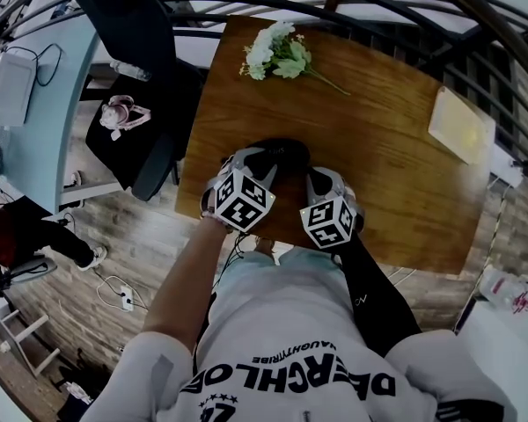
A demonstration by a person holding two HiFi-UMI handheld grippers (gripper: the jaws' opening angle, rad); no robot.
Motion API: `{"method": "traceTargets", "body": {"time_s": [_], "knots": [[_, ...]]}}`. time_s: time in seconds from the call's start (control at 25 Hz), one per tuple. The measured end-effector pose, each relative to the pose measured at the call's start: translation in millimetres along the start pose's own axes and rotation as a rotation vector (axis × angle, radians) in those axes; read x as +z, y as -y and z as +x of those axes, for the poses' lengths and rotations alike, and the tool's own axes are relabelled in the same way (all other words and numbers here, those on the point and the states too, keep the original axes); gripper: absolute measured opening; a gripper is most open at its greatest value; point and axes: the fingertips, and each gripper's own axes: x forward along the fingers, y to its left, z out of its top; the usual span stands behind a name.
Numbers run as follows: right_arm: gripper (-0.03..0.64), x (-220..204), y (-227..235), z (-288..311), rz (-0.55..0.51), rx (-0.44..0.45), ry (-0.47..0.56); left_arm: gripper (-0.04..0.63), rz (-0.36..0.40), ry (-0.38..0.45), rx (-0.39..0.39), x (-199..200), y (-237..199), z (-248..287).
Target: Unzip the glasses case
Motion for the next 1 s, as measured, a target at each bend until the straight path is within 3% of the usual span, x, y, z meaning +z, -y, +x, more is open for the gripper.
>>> {"method": "traceTargets", "body": {"time_s": [0.2,0.28,0.4,0.48,0.56,0.76,0.88,0.92,1.0], "knots": [[0.026,-6.2,42.1,1.2,0.086,-0.093,-0.010,0.123,-0.004,0.011,0.002,-0.3,0.7,0.0],[0.028,-0.6,46.8,1.4,0.101,-0.009,0.026,0.123,-0.008,0.016,0.005,-0.2,-0.2,0.2],[0.030,1.7,28.0,0.9,0.039,0.146,0.048,0.123,-0.011,0.019,0.005,0.1,0.0,-0.3],[0.079,-5.1,14.4,5.0,0.025,0.207,0.029,0.123,-0.013,0.022,0.004,0.3,-0.2,-0.7],[0.128,-8.0,5.2,10.4,0.031,0.240,0.019,0.123,-0.014,0.024,0.002,0.6,-0.2,-0.6],[0.175,0.9,-7.9,25.5,0.085,0.267,0.011,0.123,-0.018,0.021,0.006,0.1,-0.1,-0.6],[0.127,2.1,-7.3,26.8,0.109,0.228,0.020,0.123,-0.026,0.023,0.009,0.5,-0.8,-0.6],[0.046,1.2,-7.0,25.5,0.105,0.216,0.019,0.123,-0.029,0.024,0.010,0.6,-1.0,-0.6],[0.043,-0.2,-4.5,22.1,0.091,0.189,0.013,0.123,-0.034,0.028,0.010,1.1,-1.3,-0.2]]}}
